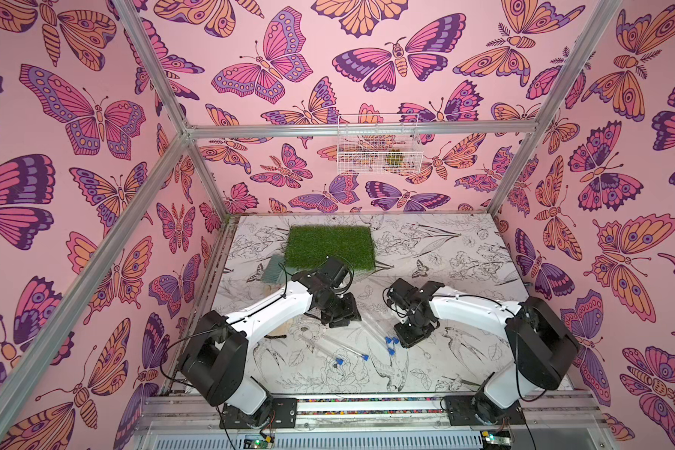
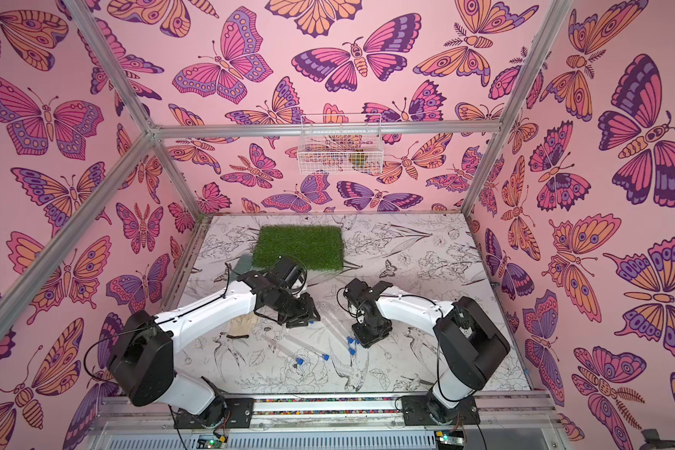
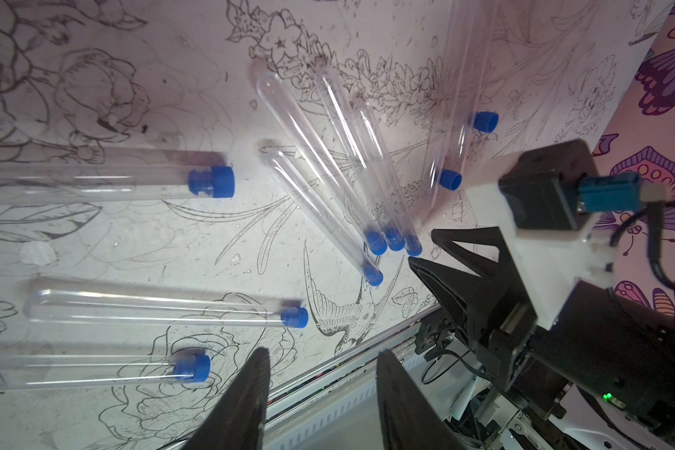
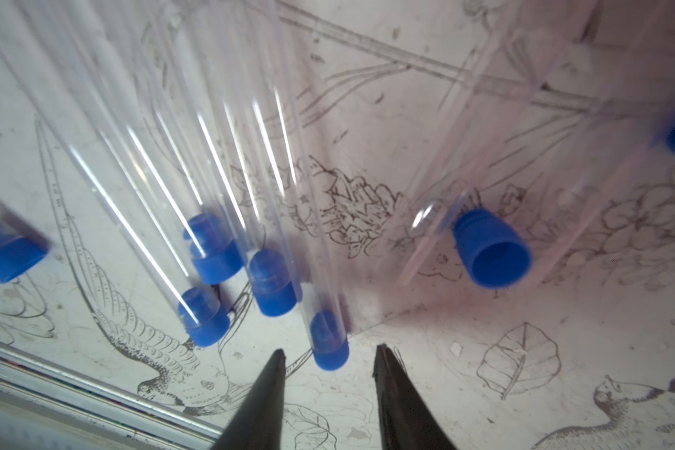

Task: Remove stoppers from test tubes
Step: Pick up the test tube at the center of the board.

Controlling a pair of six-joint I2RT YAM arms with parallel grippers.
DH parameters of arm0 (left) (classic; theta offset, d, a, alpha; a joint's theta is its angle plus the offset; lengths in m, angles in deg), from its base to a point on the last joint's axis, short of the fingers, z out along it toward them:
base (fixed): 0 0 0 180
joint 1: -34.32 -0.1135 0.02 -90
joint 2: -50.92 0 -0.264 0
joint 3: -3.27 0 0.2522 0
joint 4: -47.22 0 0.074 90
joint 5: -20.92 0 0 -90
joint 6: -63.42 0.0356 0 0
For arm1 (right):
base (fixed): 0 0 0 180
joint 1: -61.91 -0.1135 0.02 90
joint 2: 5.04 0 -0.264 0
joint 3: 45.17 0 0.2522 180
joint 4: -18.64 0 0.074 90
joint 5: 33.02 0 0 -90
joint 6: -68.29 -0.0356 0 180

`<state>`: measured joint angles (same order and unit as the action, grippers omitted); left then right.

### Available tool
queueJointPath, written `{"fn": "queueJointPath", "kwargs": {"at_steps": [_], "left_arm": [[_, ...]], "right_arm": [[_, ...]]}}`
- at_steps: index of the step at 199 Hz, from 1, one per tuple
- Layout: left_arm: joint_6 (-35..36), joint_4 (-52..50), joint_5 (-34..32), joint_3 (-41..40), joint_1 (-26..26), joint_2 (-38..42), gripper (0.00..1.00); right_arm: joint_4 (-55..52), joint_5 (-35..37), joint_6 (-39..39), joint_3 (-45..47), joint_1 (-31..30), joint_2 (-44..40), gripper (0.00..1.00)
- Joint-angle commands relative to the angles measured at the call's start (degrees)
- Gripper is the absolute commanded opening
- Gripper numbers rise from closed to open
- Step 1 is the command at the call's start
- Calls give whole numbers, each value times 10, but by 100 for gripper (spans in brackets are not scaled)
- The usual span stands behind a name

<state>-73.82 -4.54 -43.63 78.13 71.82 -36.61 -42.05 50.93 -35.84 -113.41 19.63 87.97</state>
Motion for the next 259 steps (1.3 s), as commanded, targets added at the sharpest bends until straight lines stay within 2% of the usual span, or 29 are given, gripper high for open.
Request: {"fn": "queueJointPath", "kwargs": {"at_steps": [1, 189, 259], "left_arm": [[-6, 0, -4, -13, -3, 13, 48], [3, 0, 9, -8, -24, 6, 48], [23, -1, 22, -18, -55, 11, 48]], "right_arm": [[3, 2, -7, -4, -7, 14, 41], [24, -8, 35, -29, -16, 60, 26], [13, -13, 50, -45, -28, 69, 19]]}}
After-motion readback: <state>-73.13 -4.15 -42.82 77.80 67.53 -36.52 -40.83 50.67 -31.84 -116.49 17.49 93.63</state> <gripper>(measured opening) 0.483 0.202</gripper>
